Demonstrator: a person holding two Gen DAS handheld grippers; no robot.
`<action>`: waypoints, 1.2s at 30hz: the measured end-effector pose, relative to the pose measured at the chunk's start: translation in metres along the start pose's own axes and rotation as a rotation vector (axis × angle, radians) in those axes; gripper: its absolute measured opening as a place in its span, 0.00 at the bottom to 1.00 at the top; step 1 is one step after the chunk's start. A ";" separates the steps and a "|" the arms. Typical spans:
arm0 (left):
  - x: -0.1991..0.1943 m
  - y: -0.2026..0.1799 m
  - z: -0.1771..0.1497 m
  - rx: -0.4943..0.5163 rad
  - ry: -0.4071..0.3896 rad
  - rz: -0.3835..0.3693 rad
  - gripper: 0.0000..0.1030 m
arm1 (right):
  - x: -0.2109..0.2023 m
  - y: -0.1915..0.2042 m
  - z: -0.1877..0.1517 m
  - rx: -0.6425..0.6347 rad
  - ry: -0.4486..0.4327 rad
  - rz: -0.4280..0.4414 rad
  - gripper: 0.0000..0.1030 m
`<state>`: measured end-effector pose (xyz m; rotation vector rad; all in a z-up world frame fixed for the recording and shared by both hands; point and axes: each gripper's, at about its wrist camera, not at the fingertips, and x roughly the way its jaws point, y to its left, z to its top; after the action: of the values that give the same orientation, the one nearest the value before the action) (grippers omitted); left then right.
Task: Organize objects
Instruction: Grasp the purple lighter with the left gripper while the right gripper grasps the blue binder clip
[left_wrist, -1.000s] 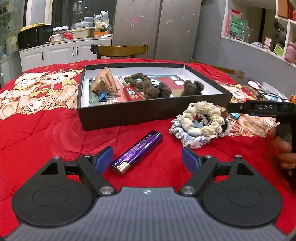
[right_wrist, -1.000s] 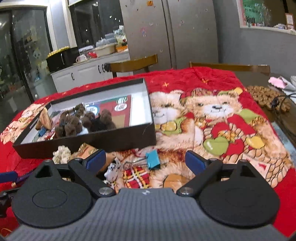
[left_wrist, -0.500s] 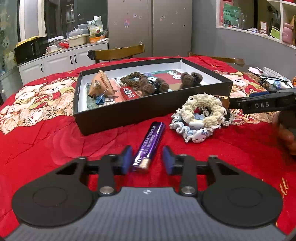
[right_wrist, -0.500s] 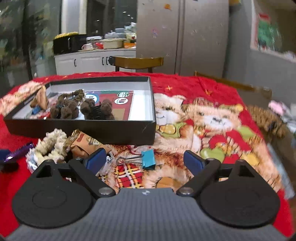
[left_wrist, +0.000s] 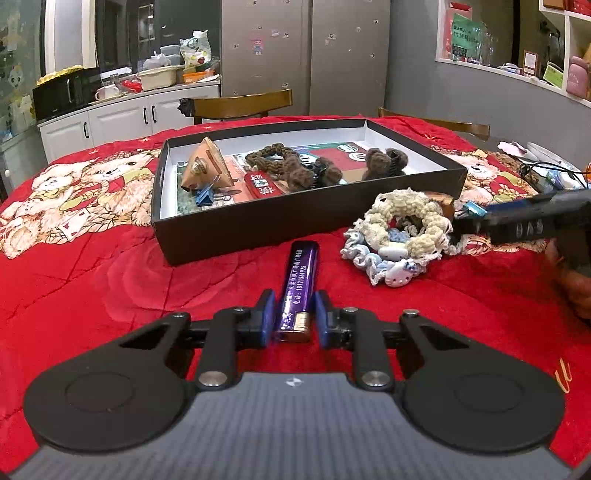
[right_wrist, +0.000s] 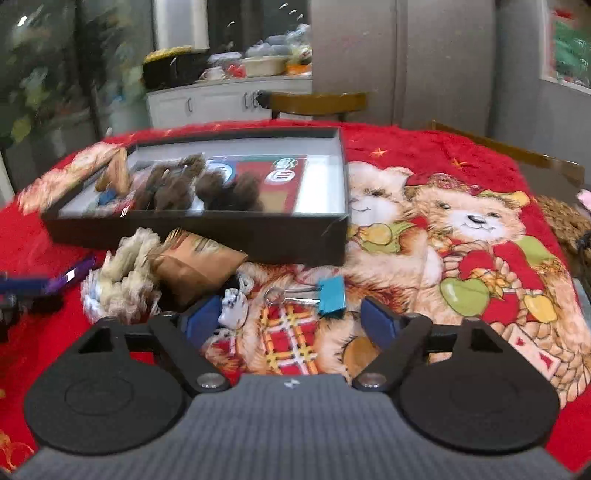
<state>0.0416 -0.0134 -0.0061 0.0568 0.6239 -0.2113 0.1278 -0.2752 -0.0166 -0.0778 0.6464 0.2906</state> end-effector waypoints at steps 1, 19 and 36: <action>0.000 0.000 0.000 -0.001 0.000 0.000 0.27 | -0.001 0.003 0.000 -0.012 -0.005 -0.007 0.82; 0.000 0.006 0.000 -0.028 -0.003 -0.005 0.27 | -0.007 -0.034 0.003 0.108 -0.001 0.147 0.81; 0.000 0.004 0.000 -0.021 -0.003 0.006 0.27 | 0.006 -0.005 0.002 -0.019 0.005 -0.072 0.73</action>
<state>0.0424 -0.0090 -0.0066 0.0384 0.6232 -0.1987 0.1351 -0.2778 -0.0183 -0.1195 0.6446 0.2271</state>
